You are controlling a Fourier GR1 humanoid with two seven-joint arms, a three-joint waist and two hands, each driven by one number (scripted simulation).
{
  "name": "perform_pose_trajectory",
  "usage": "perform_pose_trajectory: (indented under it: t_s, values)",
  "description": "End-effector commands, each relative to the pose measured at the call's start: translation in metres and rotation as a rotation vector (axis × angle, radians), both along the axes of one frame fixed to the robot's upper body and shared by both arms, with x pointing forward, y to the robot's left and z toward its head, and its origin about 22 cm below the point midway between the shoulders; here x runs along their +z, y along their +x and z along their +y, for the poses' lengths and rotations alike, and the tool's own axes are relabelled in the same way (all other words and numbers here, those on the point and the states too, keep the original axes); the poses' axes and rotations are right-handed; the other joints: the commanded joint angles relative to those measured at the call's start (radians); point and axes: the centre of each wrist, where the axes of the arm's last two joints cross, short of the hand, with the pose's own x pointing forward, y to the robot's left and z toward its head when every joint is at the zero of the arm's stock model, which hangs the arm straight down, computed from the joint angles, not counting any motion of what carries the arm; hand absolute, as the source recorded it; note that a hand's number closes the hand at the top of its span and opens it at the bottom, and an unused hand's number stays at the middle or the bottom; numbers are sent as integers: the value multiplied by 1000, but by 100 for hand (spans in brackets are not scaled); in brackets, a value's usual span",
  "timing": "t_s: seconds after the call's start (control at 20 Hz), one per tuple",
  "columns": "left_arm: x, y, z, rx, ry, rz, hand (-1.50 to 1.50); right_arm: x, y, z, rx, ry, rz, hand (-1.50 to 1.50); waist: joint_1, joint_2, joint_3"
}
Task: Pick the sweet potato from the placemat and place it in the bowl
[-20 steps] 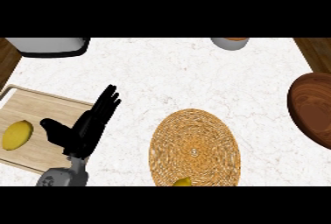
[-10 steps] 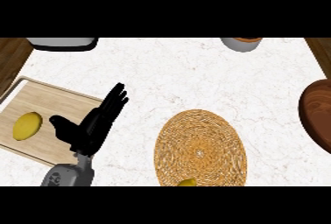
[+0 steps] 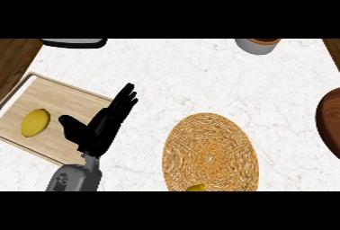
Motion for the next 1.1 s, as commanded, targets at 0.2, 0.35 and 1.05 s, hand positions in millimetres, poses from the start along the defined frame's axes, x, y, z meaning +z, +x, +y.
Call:
perform_pose_trajectory:
  t_s: [0.2, 0.35, 1.05]
  values:
    - [6, -5, 3, -11, -7, -12, 0, -45, 47, -12, -5, 200, 80, -150, -8, -3, 2]
    - [-16, -10, -3, 43, -12, 10, 0, -35, 66, -3, 70, 310, 15, -150, -34, -9, 0]
    - [-10, -8, 31, 138, -7, 24, 0, -24, -17, -79, 372, 922, -568, -150, -126, -29, -1]
